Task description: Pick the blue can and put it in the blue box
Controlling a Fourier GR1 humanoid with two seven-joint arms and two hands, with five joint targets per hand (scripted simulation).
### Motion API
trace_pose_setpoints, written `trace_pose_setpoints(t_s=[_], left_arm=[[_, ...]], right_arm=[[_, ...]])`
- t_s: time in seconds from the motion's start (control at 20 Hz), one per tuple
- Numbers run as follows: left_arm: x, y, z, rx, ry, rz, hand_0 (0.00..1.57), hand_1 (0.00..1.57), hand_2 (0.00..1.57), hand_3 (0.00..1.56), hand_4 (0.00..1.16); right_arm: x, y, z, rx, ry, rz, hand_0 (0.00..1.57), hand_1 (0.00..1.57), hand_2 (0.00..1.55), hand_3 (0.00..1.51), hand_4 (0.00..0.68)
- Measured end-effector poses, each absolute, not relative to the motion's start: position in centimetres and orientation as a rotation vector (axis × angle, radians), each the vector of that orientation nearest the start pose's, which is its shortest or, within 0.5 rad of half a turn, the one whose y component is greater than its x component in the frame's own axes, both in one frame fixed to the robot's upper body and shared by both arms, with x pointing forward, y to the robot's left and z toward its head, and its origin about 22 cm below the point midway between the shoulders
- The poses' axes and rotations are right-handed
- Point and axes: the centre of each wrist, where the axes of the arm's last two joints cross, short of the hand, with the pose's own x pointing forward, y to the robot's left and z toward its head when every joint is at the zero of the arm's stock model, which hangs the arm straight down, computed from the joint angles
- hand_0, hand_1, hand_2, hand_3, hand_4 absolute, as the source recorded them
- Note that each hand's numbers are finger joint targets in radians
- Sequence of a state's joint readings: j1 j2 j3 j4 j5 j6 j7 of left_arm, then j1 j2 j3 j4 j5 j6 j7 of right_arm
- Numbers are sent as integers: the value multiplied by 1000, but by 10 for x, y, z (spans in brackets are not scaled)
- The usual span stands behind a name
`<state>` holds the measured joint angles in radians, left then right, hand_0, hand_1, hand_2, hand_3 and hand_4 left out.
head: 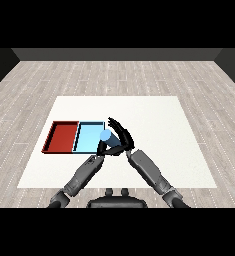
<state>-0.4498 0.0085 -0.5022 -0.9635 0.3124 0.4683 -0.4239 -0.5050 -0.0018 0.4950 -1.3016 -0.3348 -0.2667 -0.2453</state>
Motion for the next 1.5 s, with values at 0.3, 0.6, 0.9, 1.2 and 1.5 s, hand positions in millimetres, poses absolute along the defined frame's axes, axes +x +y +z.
trace_pose_setpoints(t_s=[0.3, 0.6, 0.9, 1.2, 1.5], left_arm=[[301, 102, -44, -28, -1739, -159, 1571, 1571, 1571, 1500, 1131], [308, 106, -43, 9, -1742, -150, 1571, 1571, 1571, 1494, 1126], [316, 120, -43, 55, -1732, -178, 1571, 1571, 1571, 1492, 1131], [334, 146, -35, 156, -1701, -176, 1571, 1571, 1571, 1492, 1145], [345, 210, -40, 302, -1570, -113, 1571, 1571, 1571, 1507, 1081]], right_arm=[[301, -80, 59, 486, -1868, 160, 0, 0, 0, 0, 0], [285, -113, 60, 473, -1894, 103, 0, 0, 0, 0, 0], [261, -160, 73, 430, -1956, -13, 0, 0, 0, 0, 0], [251, -207, 76, 353, -2012, -108, 0, 0, 0, 0, 0], [243, -230, 70, 265, -2004, -139, 0, 0, 0, 0, 0]])
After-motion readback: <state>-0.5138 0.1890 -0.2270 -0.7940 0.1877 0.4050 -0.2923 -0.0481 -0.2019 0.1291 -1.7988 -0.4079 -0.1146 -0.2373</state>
